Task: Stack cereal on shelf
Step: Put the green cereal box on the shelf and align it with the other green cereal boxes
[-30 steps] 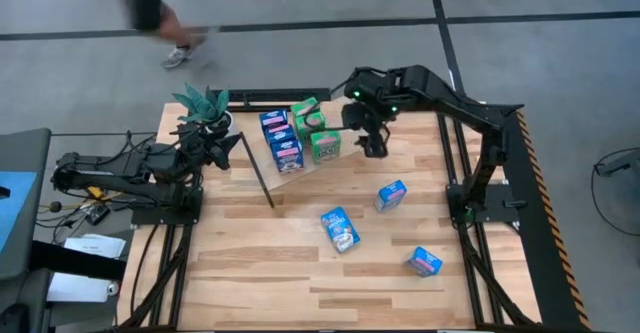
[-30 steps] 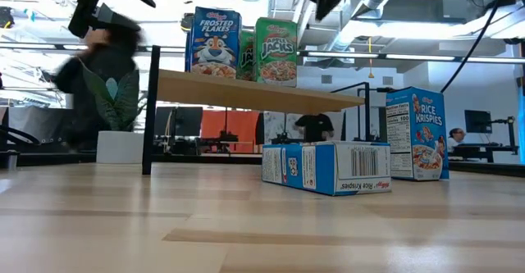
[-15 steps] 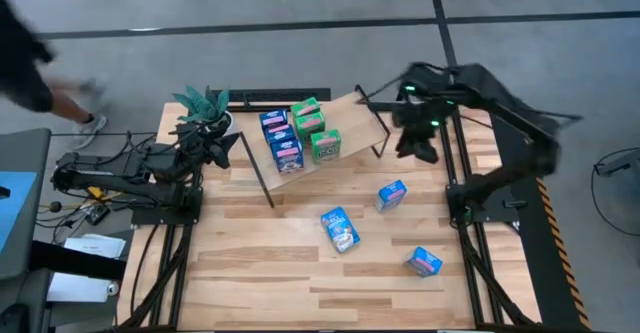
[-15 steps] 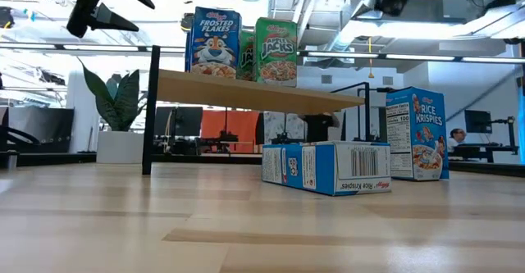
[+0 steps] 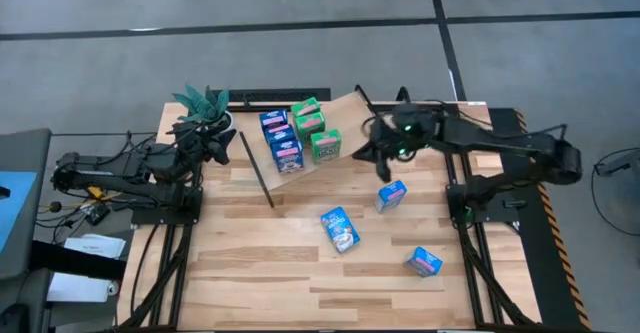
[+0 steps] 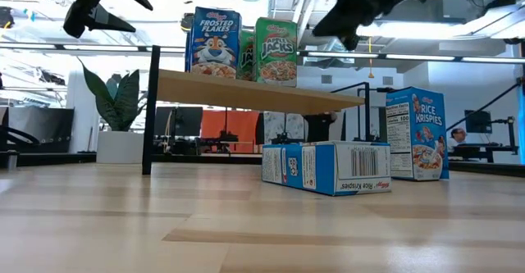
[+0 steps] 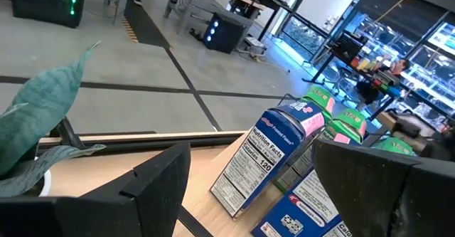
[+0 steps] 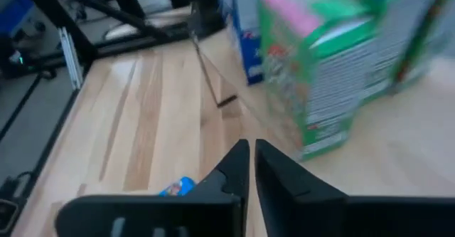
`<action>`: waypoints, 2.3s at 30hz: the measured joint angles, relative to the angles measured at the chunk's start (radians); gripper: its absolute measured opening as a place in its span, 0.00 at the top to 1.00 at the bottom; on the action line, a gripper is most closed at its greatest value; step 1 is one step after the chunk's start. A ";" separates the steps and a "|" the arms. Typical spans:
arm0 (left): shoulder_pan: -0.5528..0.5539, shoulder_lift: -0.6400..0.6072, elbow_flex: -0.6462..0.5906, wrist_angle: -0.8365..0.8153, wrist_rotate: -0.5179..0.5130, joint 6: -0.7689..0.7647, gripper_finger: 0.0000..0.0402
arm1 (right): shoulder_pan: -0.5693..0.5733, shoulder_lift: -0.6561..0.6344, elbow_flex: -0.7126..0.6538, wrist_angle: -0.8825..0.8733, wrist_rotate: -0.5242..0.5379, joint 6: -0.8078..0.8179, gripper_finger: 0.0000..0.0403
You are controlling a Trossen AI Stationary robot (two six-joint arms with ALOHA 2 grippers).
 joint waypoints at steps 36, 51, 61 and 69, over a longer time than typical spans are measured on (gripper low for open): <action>0.000 0.000 0.000 0.001 -0.005 -0.011 0.30 | -0.020 0.180 0.042 0.084 0.063 -0.120 0.96; 0.000 0.000 0.000 0.001 -0.024 -0.023 0.30 | -0.078 0.174 0.054 0.080 0.162 -0.181 0.96; 0.000 0.000 0.000 0.001 -0.024 -0.034 0.30 | -0.076 0.174 0.054 0.086 0.151 -0.185 0.95; 0.000 0.000 0.000 0.001 -0.029 -0.034 0.30 | -0.063 0.174 0.054 0.116 0.131 -0.203 0.96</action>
